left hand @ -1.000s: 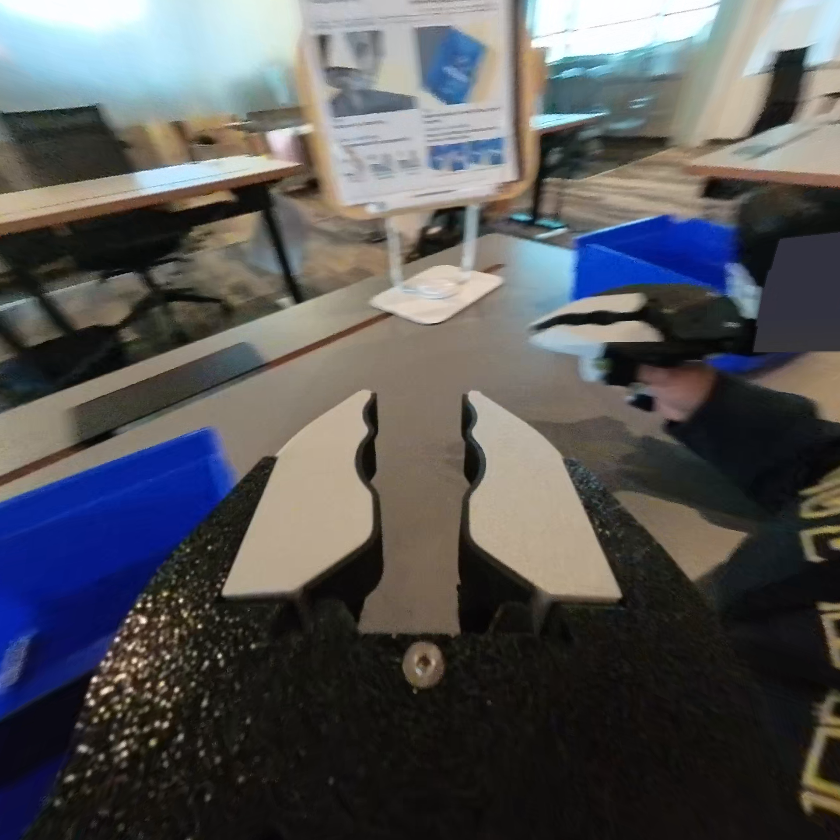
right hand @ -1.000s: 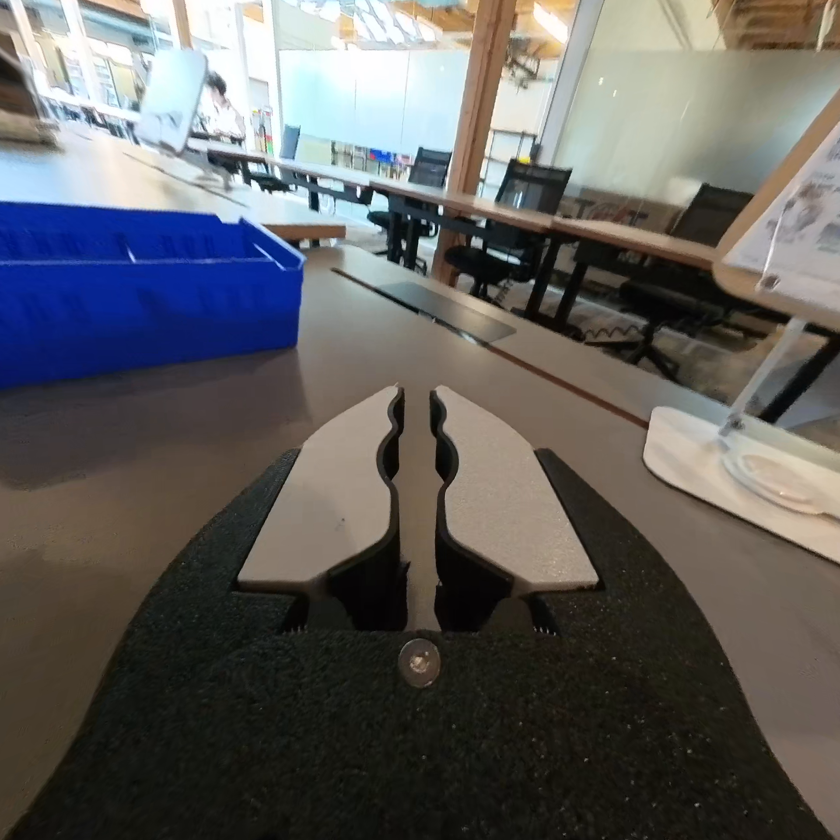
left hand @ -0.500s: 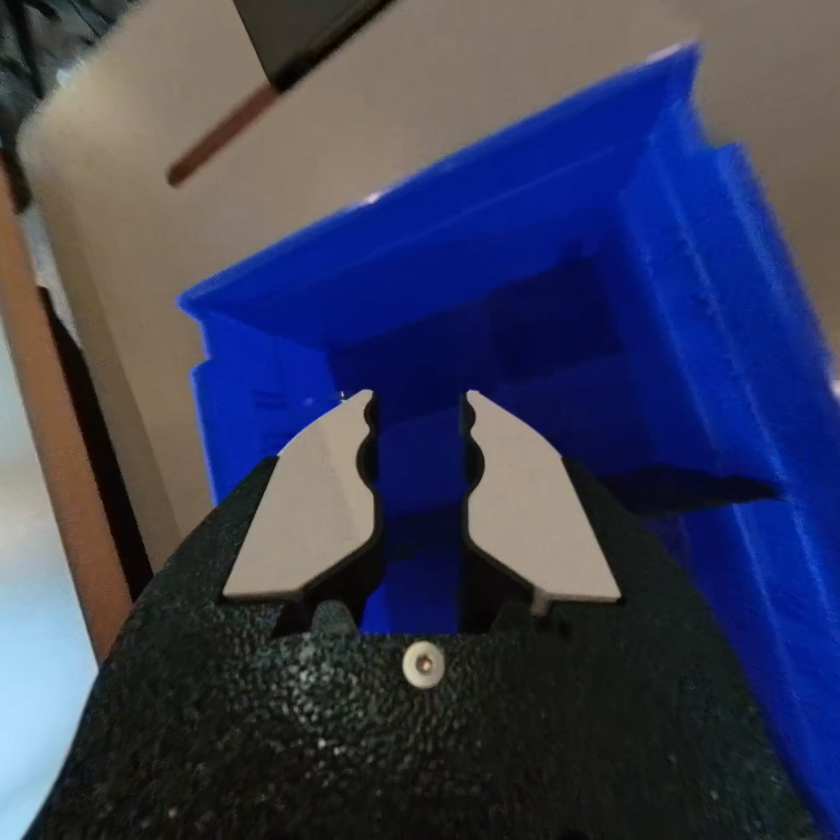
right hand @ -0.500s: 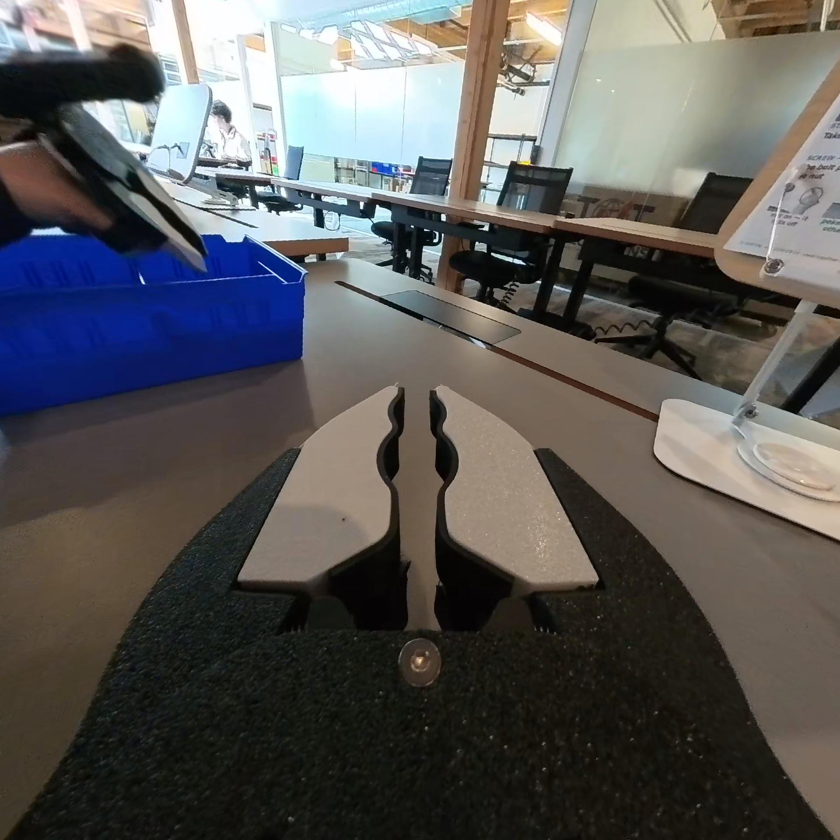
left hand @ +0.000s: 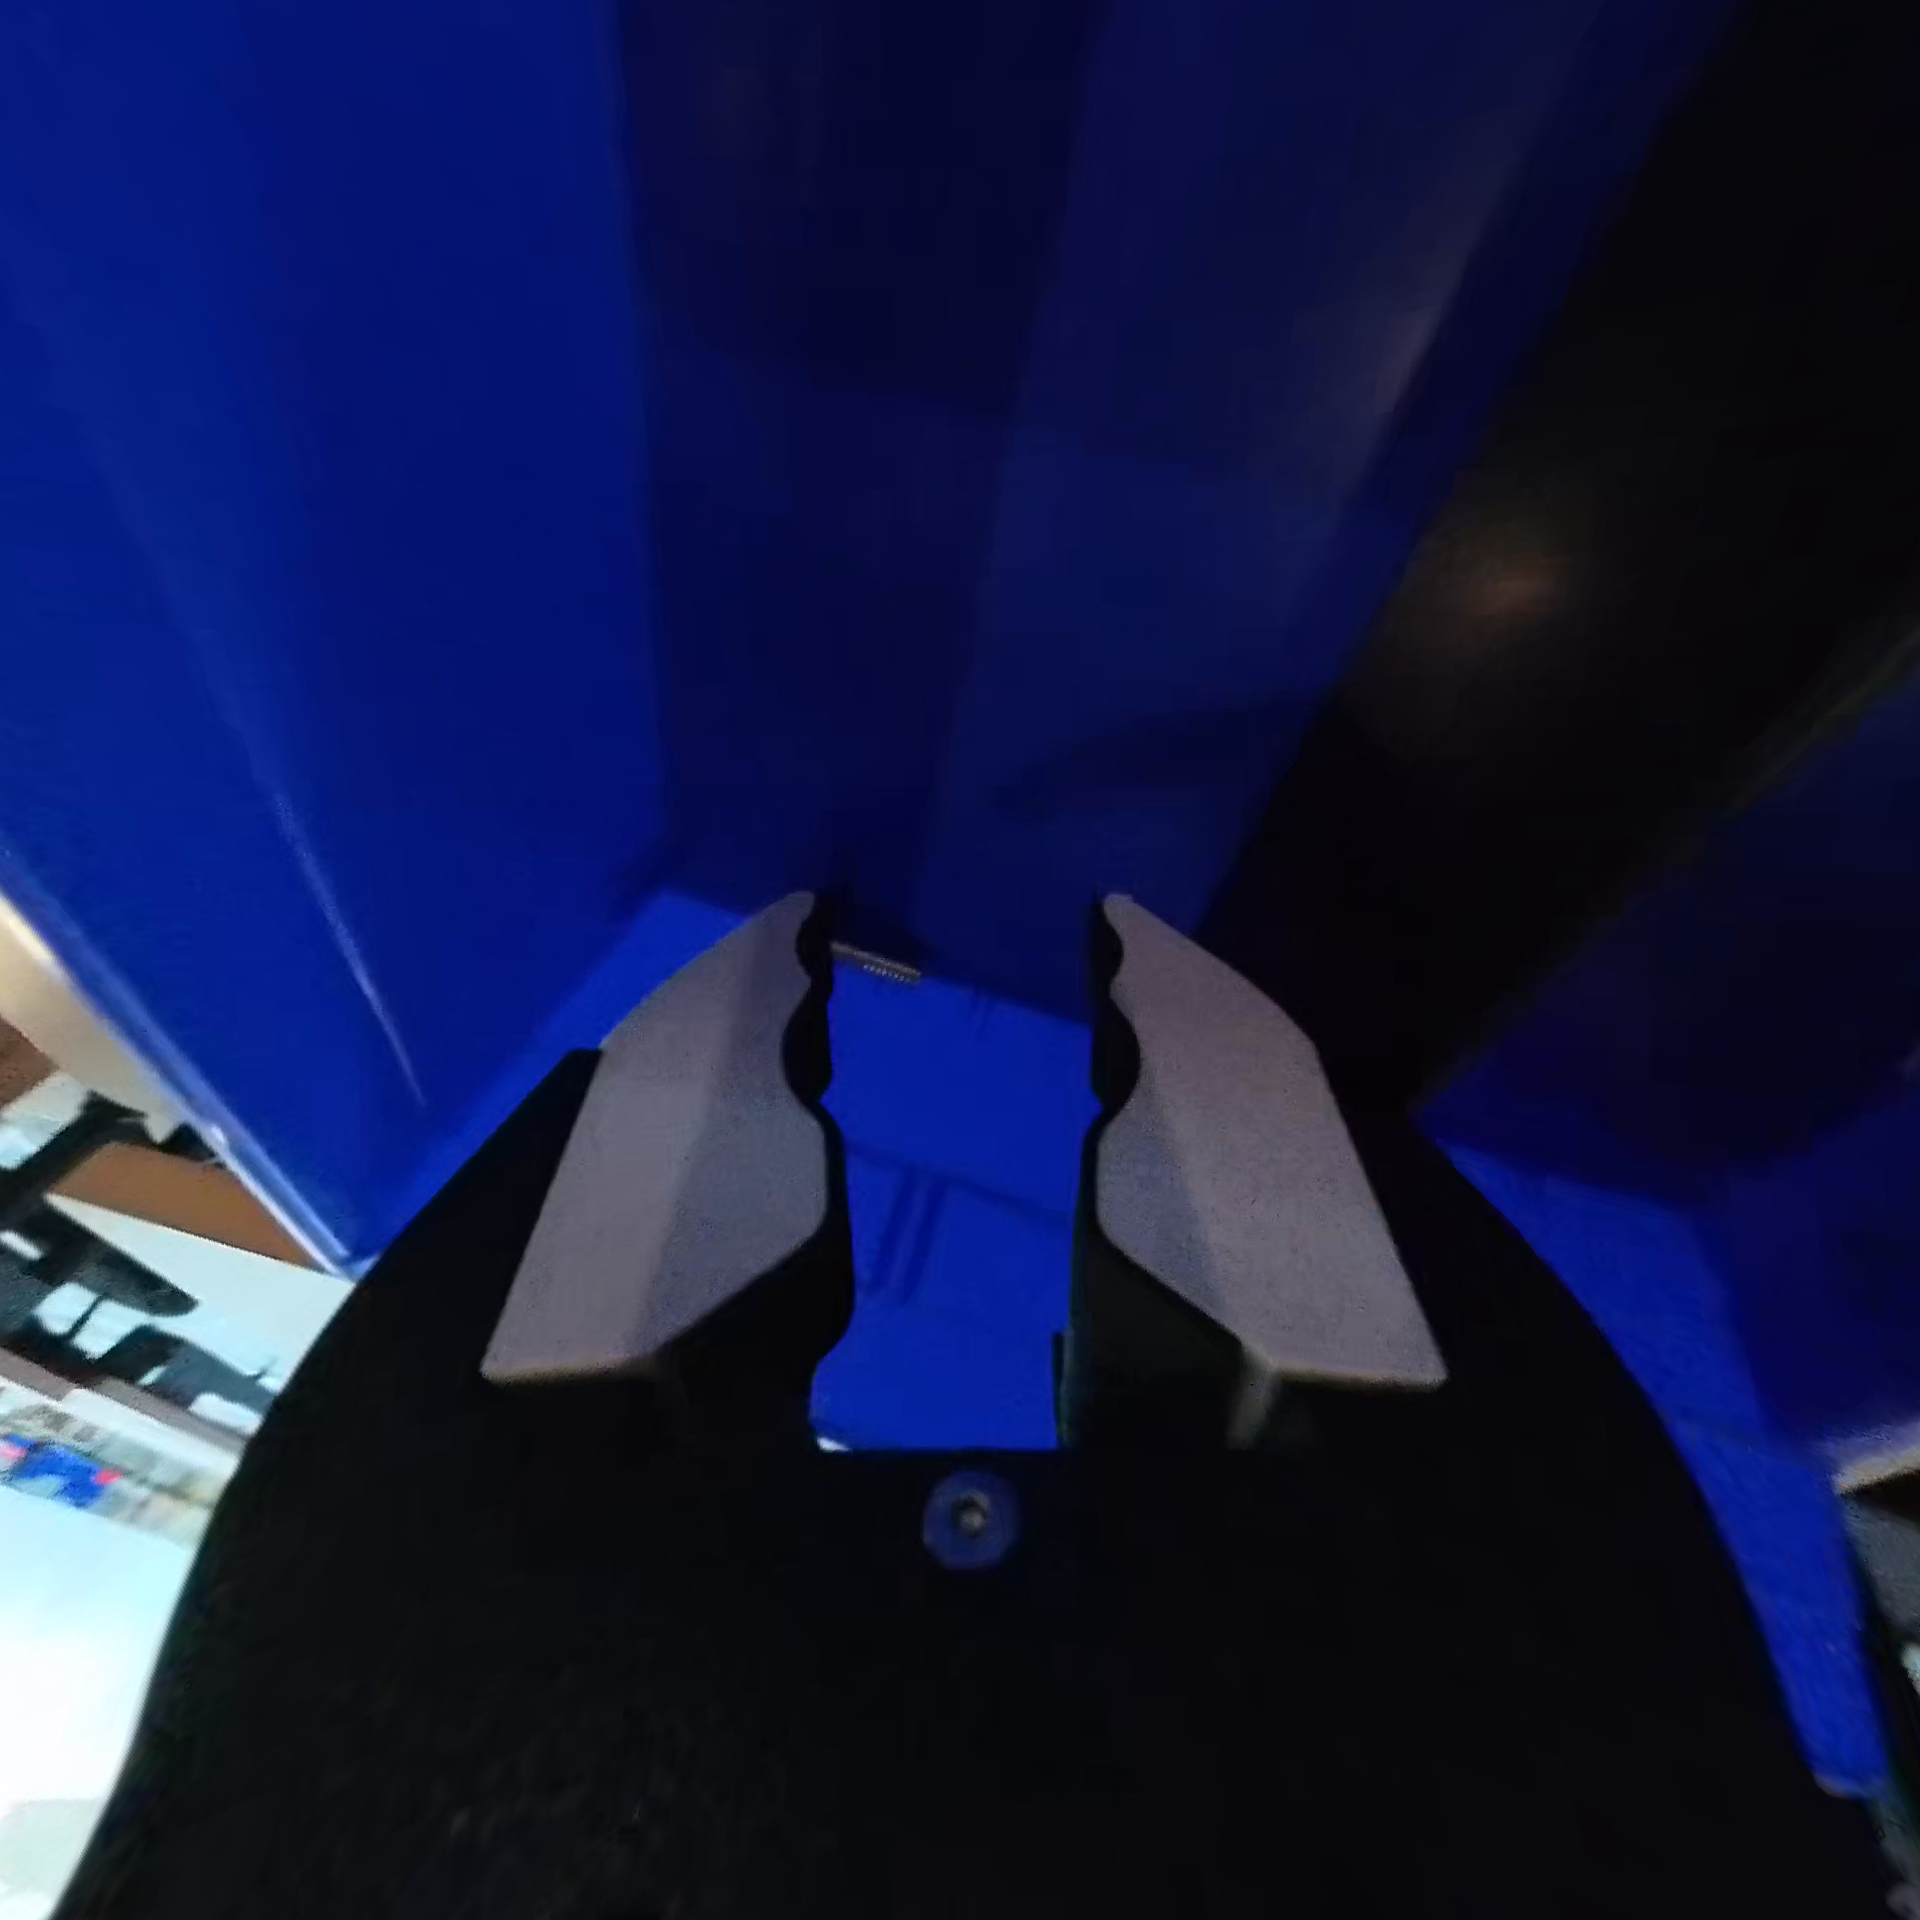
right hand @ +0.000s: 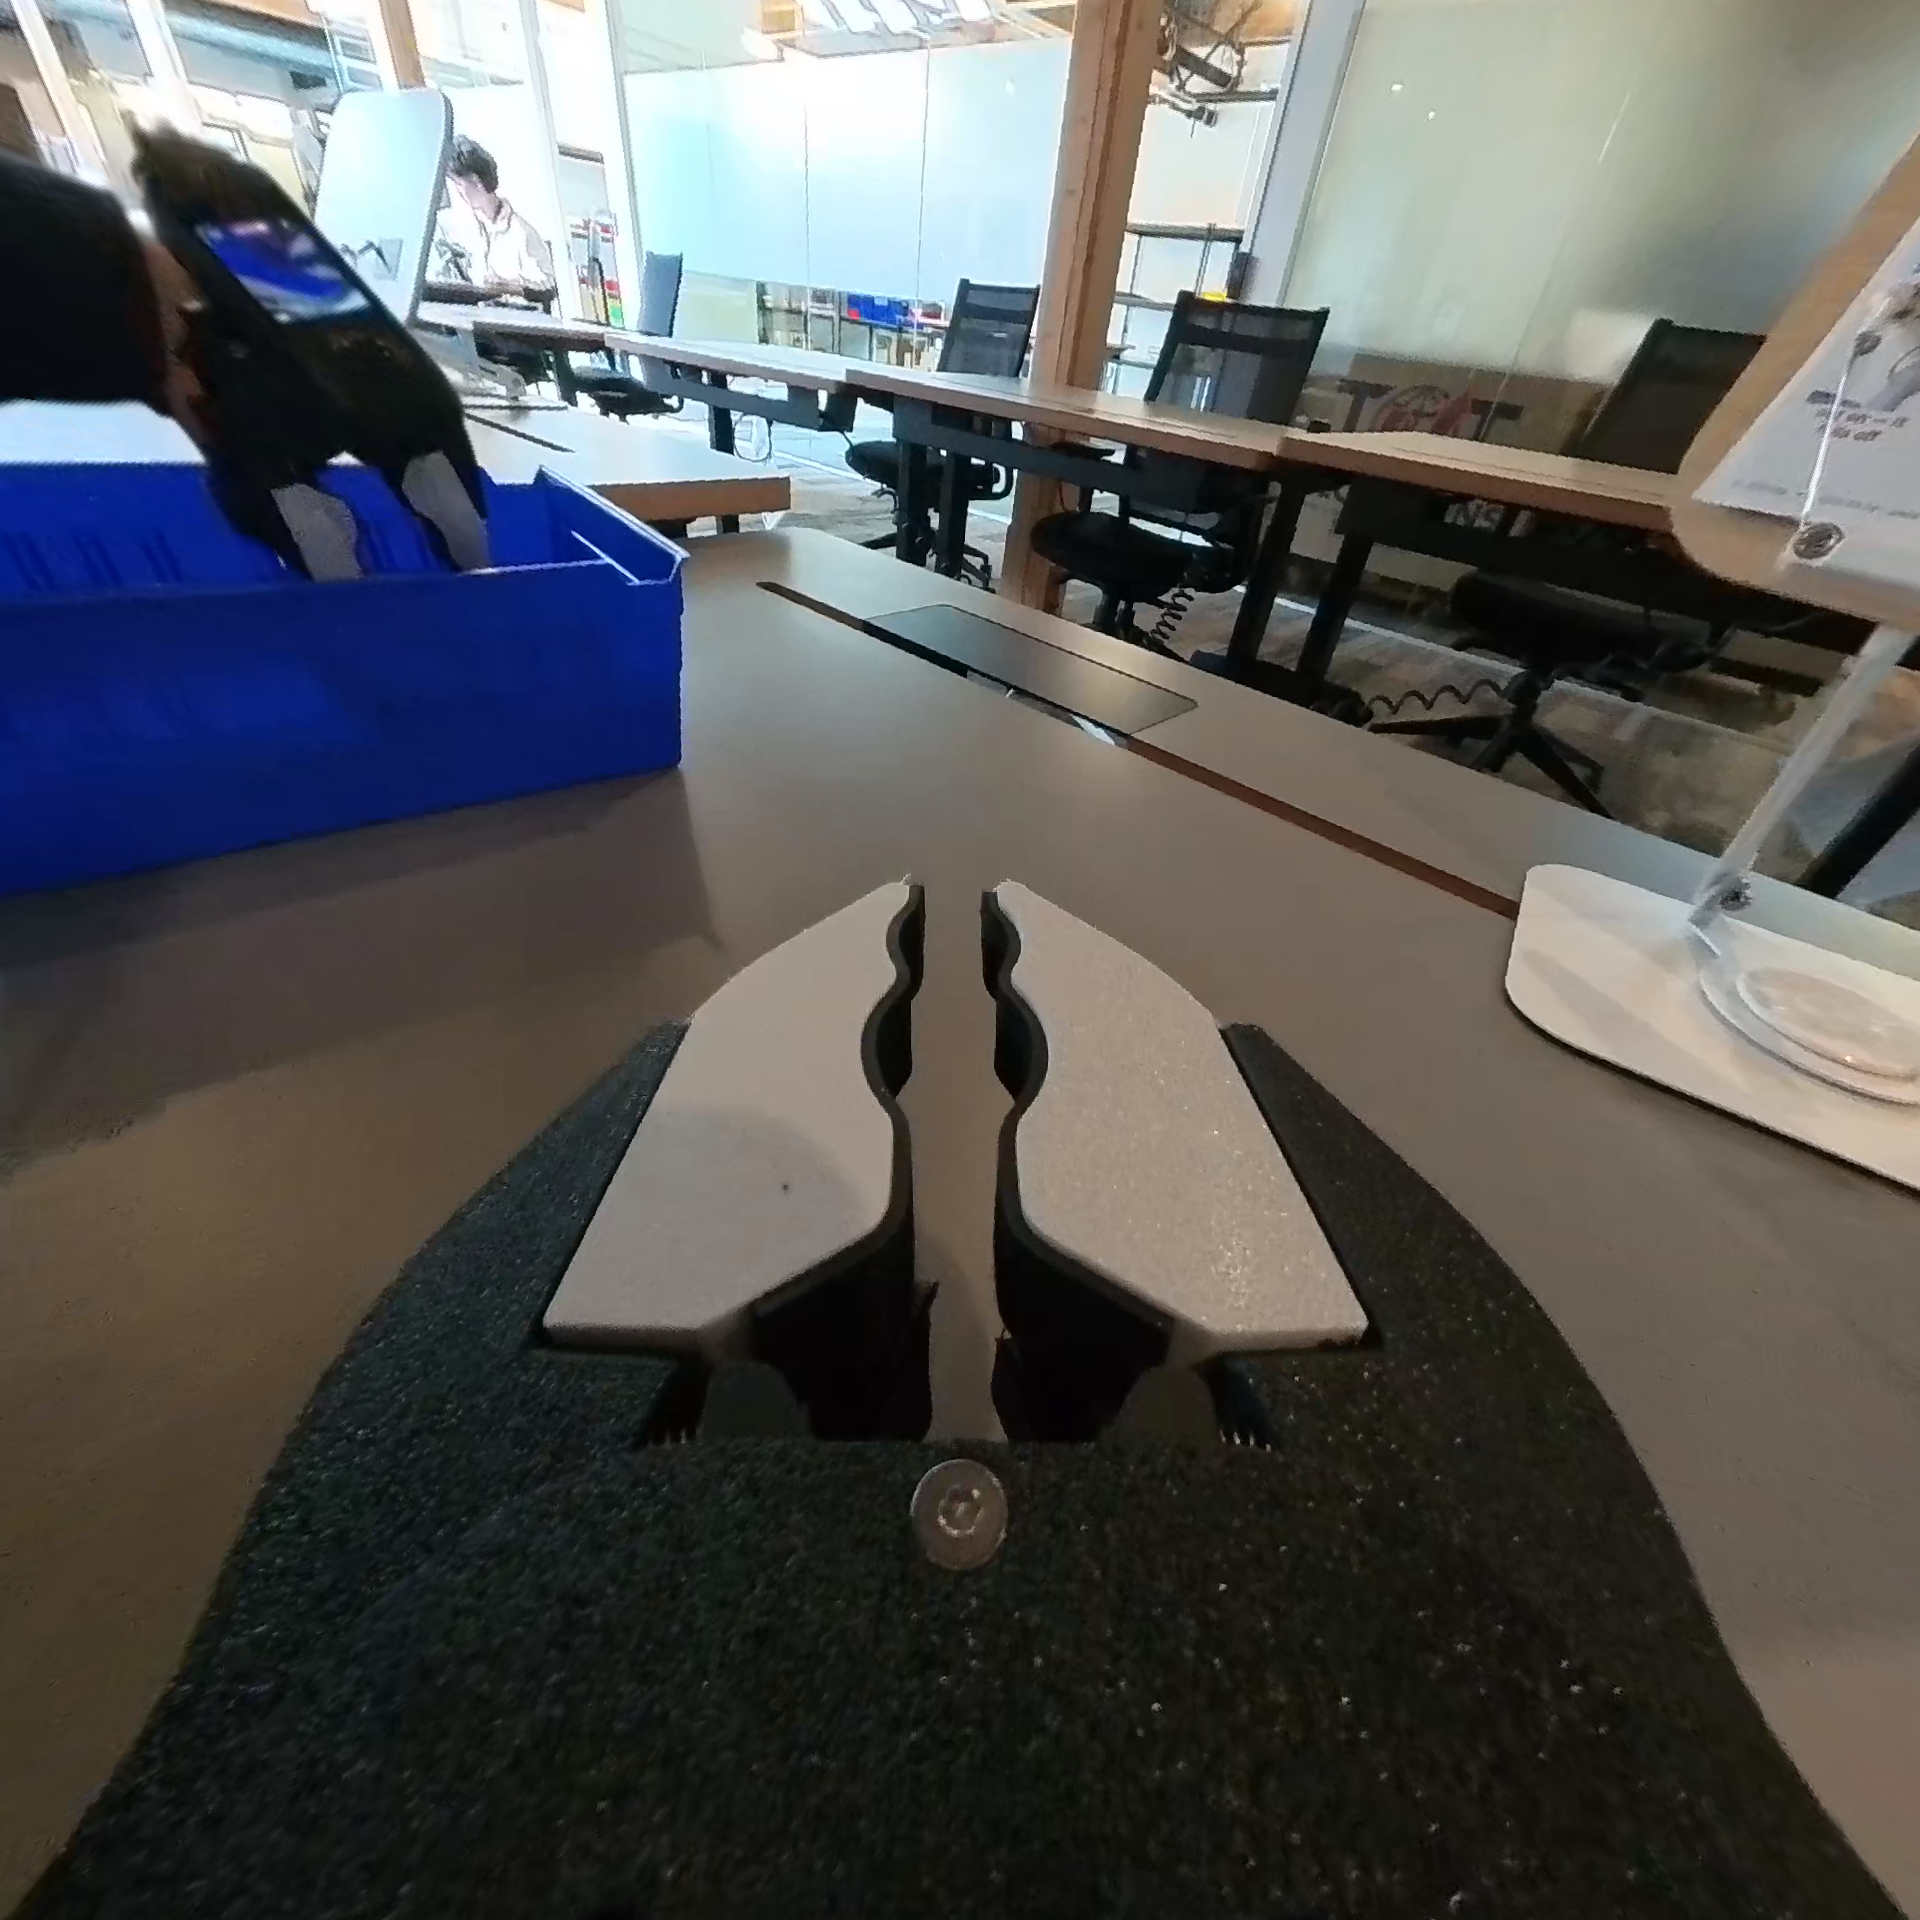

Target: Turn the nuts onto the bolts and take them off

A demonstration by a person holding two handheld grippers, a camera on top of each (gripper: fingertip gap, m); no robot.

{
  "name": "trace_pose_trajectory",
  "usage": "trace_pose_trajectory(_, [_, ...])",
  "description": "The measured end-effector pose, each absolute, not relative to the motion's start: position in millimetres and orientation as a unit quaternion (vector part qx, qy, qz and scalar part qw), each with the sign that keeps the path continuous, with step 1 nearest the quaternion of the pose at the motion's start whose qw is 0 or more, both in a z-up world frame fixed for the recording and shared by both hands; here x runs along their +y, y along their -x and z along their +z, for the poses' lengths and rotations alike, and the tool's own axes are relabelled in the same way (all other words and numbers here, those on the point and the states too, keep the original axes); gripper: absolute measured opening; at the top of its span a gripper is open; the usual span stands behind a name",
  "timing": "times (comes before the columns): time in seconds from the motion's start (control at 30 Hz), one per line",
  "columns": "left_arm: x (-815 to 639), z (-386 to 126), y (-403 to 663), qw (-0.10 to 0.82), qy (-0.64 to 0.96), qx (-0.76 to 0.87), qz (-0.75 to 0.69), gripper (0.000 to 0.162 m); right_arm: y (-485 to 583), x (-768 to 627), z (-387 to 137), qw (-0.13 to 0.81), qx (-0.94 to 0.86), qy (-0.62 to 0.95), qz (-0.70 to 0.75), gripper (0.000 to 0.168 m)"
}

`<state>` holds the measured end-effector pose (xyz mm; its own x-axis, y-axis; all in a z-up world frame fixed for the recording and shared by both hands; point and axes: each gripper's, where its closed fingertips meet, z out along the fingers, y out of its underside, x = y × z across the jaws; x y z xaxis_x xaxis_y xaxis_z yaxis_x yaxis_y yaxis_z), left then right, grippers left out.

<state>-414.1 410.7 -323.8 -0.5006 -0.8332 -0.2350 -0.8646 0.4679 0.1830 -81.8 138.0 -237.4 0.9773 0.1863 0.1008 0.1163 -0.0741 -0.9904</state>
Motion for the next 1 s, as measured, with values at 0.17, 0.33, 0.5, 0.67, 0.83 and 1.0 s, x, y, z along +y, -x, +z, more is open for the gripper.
trace_pose_trajectory(0.17, [411, -335, 427, -0.043, 0.464, 0.873, 0.143, 0.048, 84, 139, -240, 0.665, -0.111, 0.738, 0.02, 0.01])
trace_pose_trajectory(0.33, [430, -342, 431, -0.087, 0.424, 0.881, 0.19, 0.049, 86, 140, -243, 0.659, -0.118, 0.742, 0.019, 0.01])
trace_pose_trajectory(0.5, [444, -344, 429, -0.1, 0.393, 0.883, 0.238, 0.052, 87, 140, -245, 0.655, -0.118, 0.746, 0.023, 0.01])
trace_pose_trajectory(0.67, [463, -340, 439, -0.12, 0.385, 0.856, 0.323, 0.08, 88, 141, -246, 0.654, -0.119, 0.747, 0.027, 0.011])
trace_pose_trajectory(0.83, [460, -351, 442, -0.138, 0.39, 0.849, 0.328, 0.076, 90, 142, -247, 0.652, -0.122, 0.748, 0.028, 0.011])
trace_pose_trajectory(1.0, [460, -349, 442, -0.147, 0.409, 0.833, 0.341, 0.043, 91, 142, -248, 0.649, -0.123, 0.75, 0.031, 0.011])
